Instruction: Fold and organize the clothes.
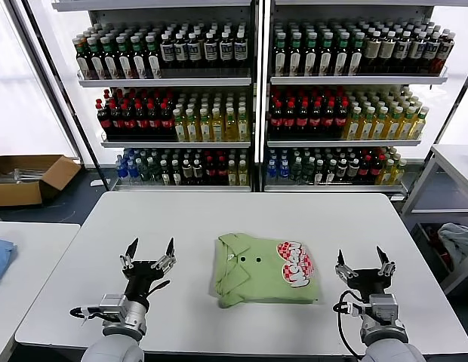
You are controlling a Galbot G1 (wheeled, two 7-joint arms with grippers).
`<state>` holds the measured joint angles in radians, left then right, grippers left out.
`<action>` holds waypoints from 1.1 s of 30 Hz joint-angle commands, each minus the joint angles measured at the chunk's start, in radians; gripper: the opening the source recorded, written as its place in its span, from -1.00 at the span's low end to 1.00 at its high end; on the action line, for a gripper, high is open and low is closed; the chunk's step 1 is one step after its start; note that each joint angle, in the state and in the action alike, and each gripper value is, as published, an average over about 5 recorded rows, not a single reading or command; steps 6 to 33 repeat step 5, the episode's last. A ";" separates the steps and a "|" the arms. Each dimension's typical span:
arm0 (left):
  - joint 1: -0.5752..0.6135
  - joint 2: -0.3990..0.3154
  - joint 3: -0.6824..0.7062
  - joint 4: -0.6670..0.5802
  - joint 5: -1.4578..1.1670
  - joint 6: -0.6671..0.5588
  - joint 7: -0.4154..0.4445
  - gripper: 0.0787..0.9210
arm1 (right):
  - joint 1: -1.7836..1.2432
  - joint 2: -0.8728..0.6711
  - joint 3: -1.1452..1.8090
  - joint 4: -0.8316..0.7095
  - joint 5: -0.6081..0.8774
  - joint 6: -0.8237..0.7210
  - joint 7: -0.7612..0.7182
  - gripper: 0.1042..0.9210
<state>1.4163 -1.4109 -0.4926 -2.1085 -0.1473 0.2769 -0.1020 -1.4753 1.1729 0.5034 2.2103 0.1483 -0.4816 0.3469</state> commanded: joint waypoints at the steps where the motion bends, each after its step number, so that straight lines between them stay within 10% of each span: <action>1: -0.008 0.000 -0.006 0.011 0.009 0.007 0.003 0.77 | 0.002 0.002 -0.004 -0.009 -0.003 0.001 -0.008 0.76; 33: -0.012 0.001 -0.009 0.012 0.008 0.010 0.003 0.77 | 0.004 0.002 -0.009 -0.017 -0.004 0.002 -0.007 0.76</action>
